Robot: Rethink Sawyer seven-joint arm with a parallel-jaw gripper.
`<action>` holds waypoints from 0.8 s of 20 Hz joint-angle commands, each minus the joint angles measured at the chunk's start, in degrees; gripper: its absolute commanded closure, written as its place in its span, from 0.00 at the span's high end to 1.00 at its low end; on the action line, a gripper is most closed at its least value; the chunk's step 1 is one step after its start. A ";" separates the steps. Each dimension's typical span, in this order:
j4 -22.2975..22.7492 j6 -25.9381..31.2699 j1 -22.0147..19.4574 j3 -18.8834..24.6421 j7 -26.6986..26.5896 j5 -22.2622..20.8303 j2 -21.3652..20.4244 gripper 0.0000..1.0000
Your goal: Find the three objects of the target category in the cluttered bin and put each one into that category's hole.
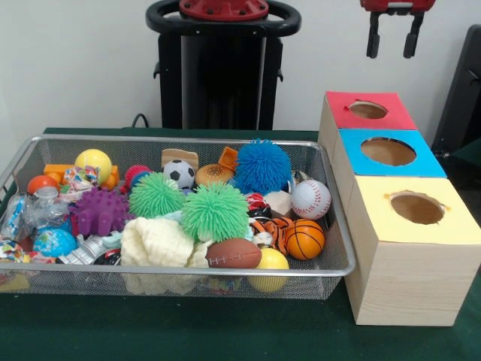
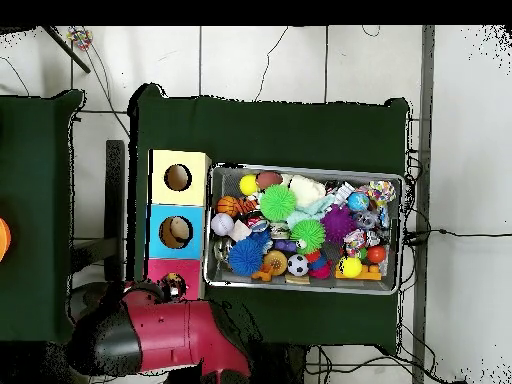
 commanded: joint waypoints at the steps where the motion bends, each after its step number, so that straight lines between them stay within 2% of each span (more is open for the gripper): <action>1: 5.91 -0.04 -3.68 5.85 2.51 2.62 -0.72 1.00; 3: 5.90 -1.54 -5.20 7.09 1.47 2.41 0.79 1.00; 7: -2.66 -0.63 -9.27 4.79 -1.00 -3.53 6.71 1.00; 9: -6.28 -2.05 -11.89 4.34 -2.29 -5.75 10.20 1.00; 12: -10.43 -3.40 -15.05 4.42 -3.23 -8.00 13.47 1.00; 16: -13.40 -4.69 -18.79 6.53 -3.69 -9.49 16.07 1.00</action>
